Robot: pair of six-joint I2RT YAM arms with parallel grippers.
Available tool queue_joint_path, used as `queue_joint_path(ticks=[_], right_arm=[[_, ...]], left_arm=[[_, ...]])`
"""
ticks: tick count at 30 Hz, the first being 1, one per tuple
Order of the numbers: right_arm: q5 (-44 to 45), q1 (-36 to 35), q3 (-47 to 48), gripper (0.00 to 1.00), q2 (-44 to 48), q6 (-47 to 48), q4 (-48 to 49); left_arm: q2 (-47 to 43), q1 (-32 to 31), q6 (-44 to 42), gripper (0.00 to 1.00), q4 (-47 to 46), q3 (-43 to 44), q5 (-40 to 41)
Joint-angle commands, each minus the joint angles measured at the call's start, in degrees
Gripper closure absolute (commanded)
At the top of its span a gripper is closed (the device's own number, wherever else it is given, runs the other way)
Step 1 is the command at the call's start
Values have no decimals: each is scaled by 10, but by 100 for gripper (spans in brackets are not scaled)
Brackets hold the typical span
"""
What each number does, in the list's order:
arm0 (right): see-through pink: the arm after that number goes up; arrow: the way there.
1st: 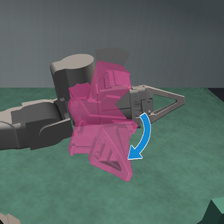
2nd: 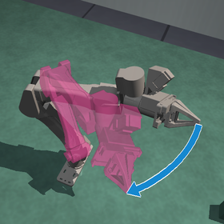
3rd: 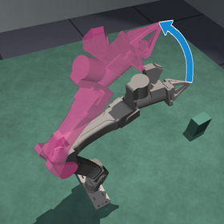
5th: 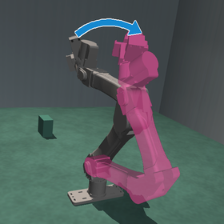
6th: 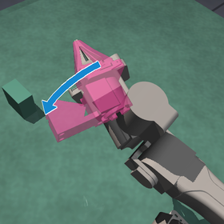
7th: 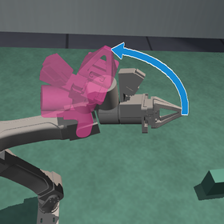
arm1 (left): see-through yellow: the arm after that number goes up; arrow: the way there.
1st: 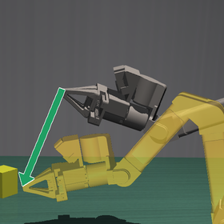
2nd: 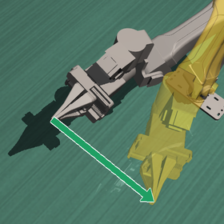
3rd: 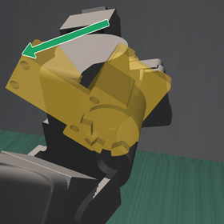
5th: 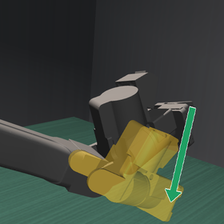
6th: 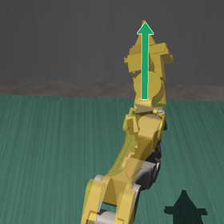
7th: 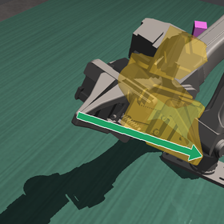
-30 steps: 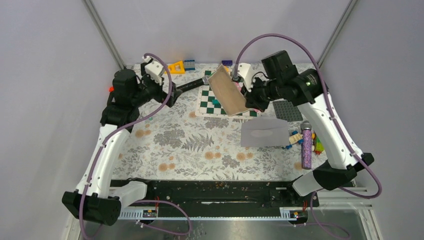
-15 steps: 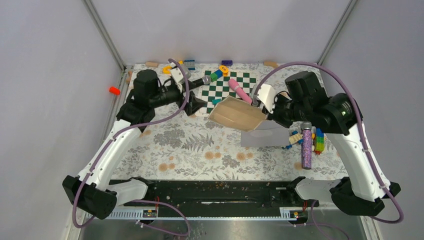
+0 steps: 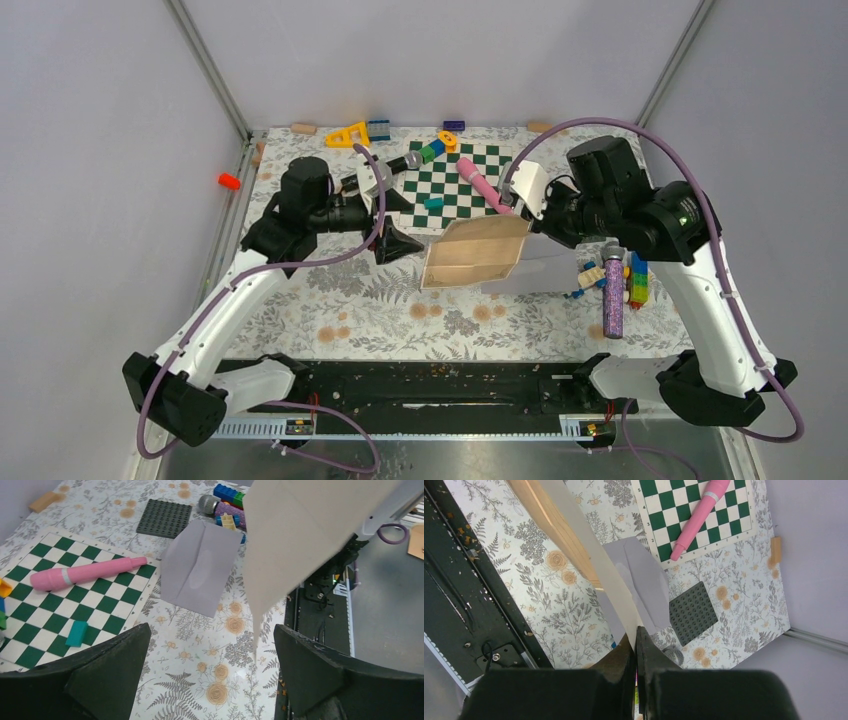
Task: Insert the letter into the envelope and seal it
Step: Fold the letter.
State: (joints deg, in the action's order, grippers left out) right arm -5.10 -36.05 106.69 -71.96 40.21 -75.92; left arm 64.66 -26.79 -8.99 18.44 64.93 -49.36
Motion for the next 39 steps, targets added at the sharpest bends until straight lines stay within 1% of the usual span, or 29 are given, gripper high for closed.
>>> queue_joint_path(ticks=[1, 6, 13, 16, 18, 21, 25, 28, 31, 32, 35, 37, 39], right_arm=[[15, -5, 30, 100, -4, -17, 20], [18, -5, 41, 100, -11, -29, 29], [-5, -5, 79, 100, -30, -33, 12], [-7, -5, 89, 100, -35, -35, 7], [-7, -5, 92, 100, -36, -37, 7], [-7, -4, 90, 100, -38, -38, 7], [-4, -5, 89, 100, -41, -41, 8], [-4, -5, 92, 100, -40, -46, 10], [-3, -5, 96, 100, -40, -50, 10], [-2, -5, 97, 100, -40, -52, 10], [1, -5, 100, 100, -41, -54, 11], [4, -5, 99, 100, -41, -54, 11], [5, -5, 98, 100, -38, -53, 13]], left_arm=[[4, -10, -2, 1, -16, -5, -53], [10, -18, -10, 1, -15, -20, -59], [39, -25, -9, 1, -54, -36, -44], [49, -25, 5, 4, -72, -32, -47], [55, -25, 16, 10, -81, -27, -48], [64, -25, 25, 22, -84, -17, -47], [66, -25, 35, 34, -84, -10, -51], [65, -25, 51, 51, -92, -8, -53], [61, -25, 61, 55, -99, -9, -47], [61, -25, 63, 60, -101, -10, -44], [58, -25, 72, 73, -106, -11, -27], [57, -25, 80, 83, -112, -13, -6], [57, -25, 96, 87, -123, -15, 30]])
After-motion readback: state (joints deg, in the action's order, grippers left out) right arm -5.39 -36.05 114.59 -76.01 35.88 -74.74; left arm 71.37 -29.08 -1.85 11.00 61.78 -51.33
